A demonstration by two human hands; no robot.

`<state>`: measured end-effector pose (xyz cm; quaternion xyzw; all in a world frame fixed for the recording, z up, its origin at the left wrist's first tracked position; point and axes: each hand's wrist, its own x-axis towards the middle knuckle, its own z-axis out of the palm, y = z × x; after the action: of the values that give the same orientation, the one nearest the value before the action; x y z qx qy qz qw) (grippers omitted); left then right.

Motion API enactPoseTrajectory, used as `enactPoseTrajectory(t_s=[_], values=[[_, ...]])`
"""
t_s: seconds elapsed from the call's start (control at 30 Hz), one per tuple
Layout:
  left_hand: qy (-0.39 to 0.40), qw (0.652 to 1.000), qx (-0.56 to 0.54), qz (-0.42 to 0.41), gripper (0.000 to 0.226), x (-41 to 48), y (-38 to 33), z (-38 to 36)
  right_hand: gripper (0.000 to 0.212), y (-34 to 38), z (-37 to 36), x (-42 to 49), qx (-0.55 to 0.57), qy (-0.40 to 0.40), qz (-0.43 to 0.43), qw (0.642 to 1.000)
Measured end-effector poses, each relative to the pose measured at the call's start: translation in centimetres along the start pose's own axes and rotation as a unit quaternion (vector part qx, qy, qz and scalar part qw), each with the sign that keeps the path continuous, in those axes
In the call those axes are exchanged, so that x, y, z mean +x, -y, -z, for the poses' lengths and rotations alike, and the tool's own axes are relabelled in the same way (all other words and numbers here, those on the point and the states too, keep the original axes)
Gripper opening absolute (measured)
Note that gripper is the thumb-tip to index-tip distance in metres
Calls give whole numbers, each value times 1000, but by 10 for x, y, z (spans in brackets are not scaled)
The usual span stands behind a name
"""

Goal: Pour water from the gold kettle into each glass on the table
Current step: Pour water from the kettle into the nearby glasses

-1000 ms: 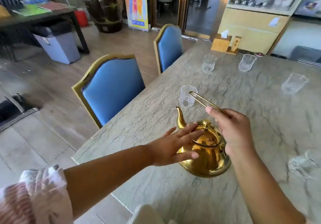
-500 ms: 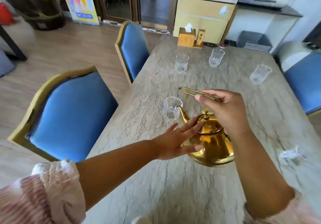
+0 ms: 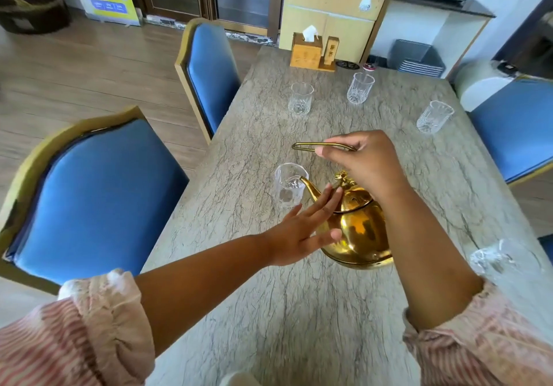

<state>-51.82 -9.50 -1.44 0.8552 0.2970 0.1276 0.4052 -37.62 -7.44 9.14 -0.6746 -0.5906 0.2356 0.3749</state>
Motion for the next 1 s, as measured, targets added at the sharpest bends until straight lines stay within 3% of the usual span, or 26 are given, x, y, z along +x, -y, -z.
enactPoseTrajectory(t_s=[1.0], values=[[-55, 991, -115, -45, 67, 2, -41, 4, 27, 37, 37, -6, -31, 1, 23, 999]])
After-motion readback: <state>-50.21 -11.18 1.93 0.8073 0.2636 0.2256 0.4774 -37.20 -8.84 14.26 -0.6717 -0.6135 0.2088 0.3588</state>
